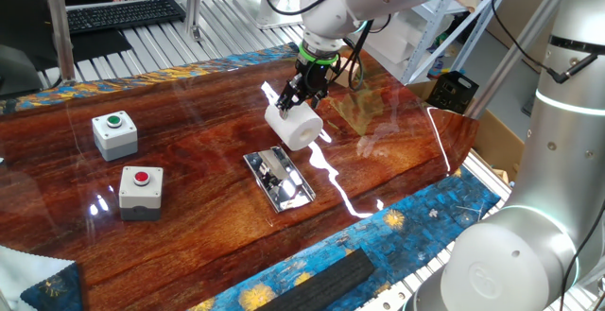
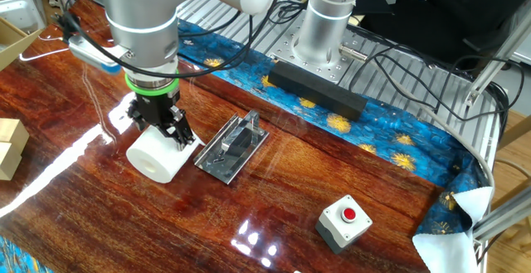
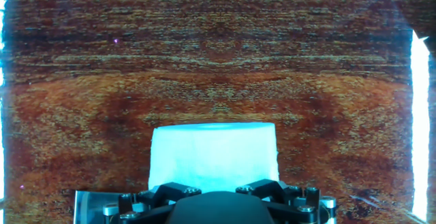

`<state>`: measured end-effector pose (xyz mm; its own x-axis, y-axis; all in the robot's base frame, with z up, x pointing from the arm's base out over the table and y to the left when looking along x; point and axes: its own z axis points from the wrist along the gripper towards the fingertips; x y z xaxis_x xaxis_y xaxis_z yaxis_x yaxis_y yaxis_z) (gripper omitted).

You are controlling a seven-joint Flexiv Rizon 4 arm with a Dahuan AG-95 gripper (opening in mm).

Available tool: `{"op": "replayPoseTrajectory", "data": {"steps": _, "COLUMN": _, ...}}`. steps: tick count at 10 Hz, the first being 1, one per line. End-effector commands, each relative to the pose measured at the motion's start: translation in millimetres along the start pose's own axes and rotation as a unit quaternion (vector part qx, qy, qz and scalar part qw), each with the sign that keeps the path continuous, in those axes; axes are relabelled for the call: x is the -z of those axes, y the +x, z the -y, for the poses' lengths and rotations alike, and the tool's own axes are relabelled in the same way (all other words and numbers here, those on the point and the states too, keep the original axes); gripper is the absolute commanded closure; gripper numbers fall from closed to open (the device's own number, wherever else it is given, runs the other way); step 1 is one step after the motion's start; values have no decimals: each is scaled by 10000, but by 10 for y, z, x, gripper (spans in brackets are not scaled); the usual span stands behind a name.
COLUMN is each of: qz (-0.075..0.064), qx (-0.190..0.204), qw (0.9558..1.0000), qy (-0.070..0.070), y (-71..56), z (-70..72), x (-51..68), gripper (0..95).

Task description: Take the roll of paper down from the shelf

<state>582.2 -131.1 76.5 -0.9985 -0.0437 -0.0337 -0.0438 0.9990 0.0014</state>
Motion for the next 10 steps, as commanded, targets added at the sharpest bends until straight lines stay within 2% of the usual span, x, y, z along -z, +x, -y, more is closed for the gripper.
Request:
{"op": "replayPoseTrajectory", "data": {"steps": 1, "qz": -35, "qx": 16, "qw": 10000, "qy": -51, "y": -6, "z": 2, "x": 34, "gripper": 0}}
{"op": "replayPoseTrajectory", "data": {"steps": 5, "qz": -102, "qx": 63, "qw": 9999, "qy": -50, "y": -23, "z": 16, "x": 165, "gripper": 0}}
{"op": "replayPoseTrajectory", "data": {"steps": 7, "qz": -229, "qx": 63, "qw": 9997, "qy": -73, "y": 22, "z": -34, "x": 245, "gripper": 0}}
{"op": "replayPoseTrajectory", "data": {"steps": 8, "qz": -284, "qx": -3, "qw": 9996, "qy": -90, "y": 102, "z": -118, "x": 290, "gripper": 0}}
{"op": "replayPoseTrajectory", "data": {"steps": 10, "qz": -478, "qx": -152, "qw": 9987, "qy": -136, "y": 280, "z": -288, "x": 349, "gripper": 0}}
